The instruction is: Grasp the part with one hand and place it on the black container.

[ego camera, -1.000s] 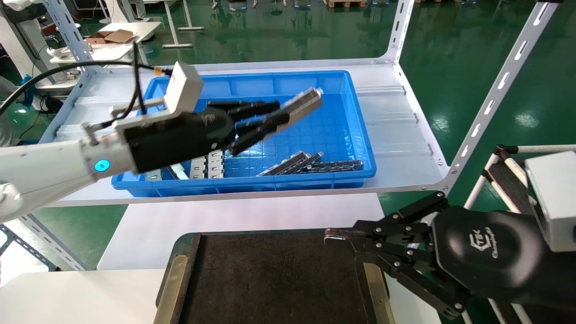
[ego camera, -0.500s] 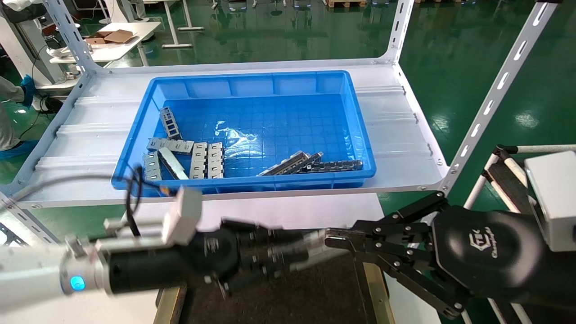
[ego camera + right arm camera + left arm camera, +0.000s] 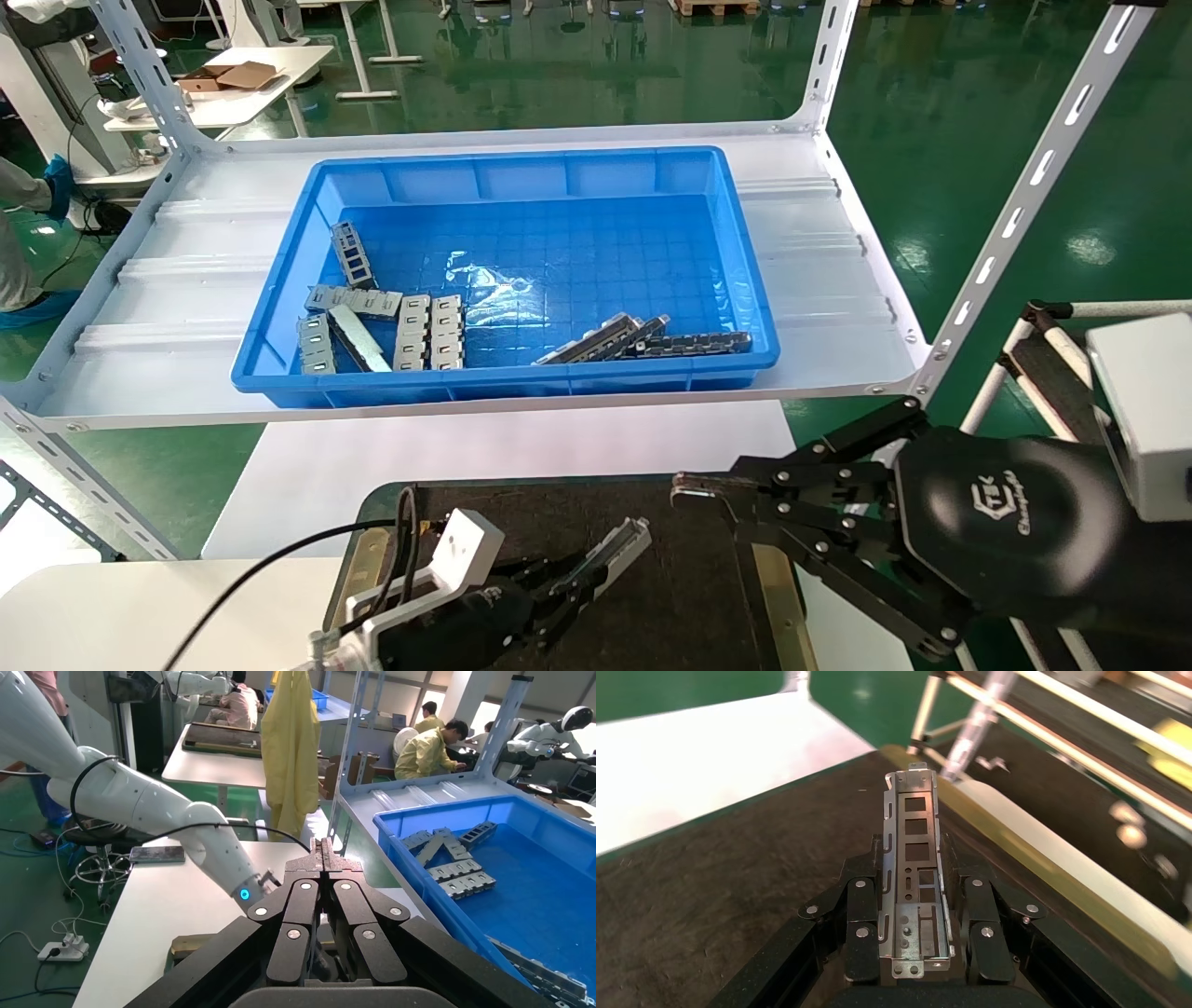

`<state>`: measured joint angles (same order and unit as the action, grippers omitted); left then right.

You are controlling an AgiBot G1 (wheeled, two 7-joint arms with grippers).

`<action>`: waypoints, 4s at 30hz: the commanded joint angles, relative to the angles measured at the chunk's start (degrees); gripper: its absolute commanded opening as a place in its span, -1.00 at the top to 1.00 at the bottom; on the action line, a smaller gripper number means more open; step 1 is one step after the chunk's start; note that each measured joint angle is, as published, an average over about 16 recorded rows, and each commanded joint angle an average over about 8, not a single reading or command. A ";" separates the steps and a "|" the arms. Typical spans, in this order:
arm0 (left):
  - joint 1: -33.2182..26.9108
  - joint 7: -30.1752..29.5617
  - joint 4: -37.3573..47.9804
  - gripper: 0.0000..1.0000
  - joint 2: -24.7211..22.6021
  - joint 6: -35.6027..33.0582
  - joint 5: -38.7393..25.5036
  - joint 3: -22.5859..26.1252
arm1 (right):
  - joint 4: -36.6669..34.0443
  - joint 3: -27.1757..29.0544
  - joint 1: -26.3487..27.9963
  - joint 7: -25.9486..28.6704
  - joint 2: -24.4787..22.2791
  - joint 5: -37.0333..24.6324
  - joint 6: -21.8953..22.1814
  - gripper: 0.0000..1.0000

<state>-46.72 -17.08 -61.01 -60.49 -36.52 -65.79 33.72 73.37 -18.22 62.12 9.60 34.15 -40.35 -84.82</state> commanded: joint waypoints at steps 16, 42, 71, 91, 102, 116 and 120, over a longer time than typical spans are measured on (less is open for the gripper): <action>-3.73 -17.35 12.53 1.00 -15.94 26.09 -10.11 9.34 | 0.00 -0.03 0.01 -0.02 -0.01 0.02 0.01 1.00; -11.30 -33.00 19.06 1.00 -17.88 43.23 4.00 34.22 | 0.00 -0.09 0.02 -0.04 -0.03 0.06 0.04 1.00; -15.59 -33.90 16.65 -1.00 -17.79 51.61 24.37 51.72 | 0.00 -0.14 0.03 -0.07 -0.06 0.10 0.06 -1.00; -19.00 -31.49 12.39 -1.00 -14.87 50.44 22.67 53.88 | 0.00 -0.18 0.04 -0.09 -0.07 0.12 0.08 -1.00; -19.09 -28.86 2.77 -1.00 -4.54 38.71 12.15 49.45 | 0.00 -0.20 0.05 -0.10 -0.08 0.14 0.08 -1.00; -17.73 -17.96 -11.49 -1.00 9.70 26.26 6.61 41.05 | 0.00 -0.23 0.05 -0.11 -0.09 0.15 0.10 -1.00; -17.03 -14.06 -14.46 -1.00 13.18 23.39 6.41 38.42 | 0.00 -0.23 0.06 -0.12 -0.09 0.16 0.10 -1.00</action>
<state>-63.75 -31.16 -74.72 -47.58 -13.83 -58.60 71.93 73.37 -18.46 62.18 9.49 34.05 -40.19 -84.72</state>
